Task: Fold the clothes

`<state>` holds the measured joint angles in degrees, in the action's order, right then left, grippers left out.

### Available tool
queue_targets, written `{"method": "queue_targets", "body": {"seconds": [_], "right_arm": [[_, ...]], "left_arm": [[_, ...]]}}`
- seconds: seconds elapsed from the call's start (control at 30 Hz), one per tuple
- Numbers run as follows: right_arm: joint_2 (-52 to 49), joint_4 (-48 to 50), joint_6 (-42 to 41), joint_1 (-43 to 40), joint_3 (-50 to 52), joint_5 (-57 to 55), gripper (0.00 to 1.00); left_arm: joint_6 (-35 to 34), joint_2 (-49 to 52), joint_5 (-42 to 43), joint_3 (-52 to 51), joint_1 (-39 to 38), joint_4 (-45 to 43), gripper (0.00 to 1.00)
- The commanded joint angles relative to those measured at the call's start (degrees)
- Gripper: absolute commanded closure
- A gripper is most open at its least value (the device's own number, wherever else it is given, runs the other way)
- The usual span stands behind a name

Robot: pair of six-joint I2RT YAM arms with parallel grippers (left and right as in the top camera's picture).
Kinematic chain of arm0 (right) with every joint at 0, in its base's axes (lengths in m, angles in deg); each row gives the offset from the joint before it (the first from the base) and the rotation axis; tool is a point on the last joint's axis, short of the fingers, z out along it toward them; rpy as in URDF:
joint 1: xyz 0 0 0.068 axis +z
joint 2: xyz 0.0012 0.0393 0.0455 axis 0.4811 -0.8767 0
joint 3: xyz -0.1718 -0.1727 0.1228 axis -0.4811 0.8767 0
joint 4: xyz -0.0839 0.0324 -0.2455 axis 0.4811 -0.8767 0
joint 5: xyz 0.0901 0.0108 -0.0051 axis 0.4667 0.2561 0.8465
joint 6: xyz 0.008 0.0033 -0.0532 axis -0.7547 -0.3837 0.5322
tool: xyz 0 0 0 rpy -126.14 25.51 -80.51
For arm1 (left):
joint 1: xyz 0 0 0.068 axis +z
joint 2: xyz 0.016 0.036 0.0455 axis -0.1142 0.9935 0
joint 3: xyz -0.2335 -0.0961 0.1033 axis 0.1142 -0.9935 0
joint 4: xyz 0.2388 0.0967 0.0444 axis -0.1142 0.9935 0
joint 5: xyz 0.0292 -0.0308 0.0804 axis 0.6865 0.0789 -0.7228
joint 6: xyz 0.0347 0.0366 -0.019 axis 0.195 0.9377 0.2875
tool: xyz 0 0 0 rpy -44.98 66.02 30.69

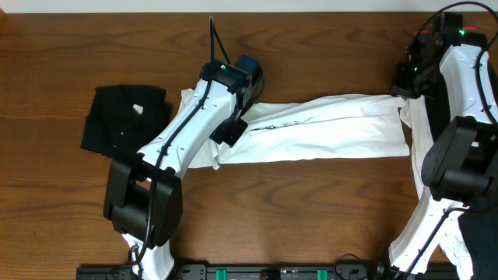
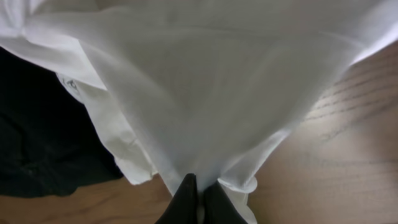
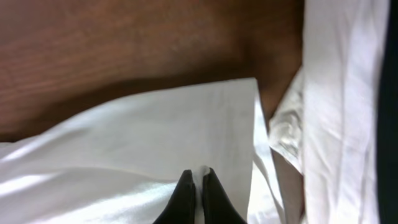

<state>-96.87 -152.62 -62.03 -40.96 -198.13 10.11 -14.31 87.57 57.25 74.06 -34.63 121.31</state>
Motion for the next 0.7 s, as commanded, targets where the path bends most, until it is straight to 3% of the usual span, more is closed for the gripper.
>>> {"method": "queue_targets", "body": {"seconds": [0.0, 0.5, 0.63, 0.67], "right_arm": [[1.70, -0.85, 1.11, -0.26, -0.66, -4.07, 0.99], [1.70, -6.58, 8.85, -0.26, -0.66, -5.60, 0.95], [1.70, -8.33, 10.21, -0.24, -0.66, -7.32, 0.77], [1.70, -9.03, 11.21, -0.26, -0.66, -7.34, 0.72]], "left_arm": [[-0.52, -1.01, -1.57, 0.31, 0.13, 1.44, 0.94], [-0.50, -1.01, -1.55, 0.31, 0.13, 3.45, 0.94], [-0.50, -1.01, -1.57, 0.31, 0.13, 3.80, 0.83], [-0.50, -1.01, -1.60, 0.31, 0.13, 3.82, 0.75]]}}
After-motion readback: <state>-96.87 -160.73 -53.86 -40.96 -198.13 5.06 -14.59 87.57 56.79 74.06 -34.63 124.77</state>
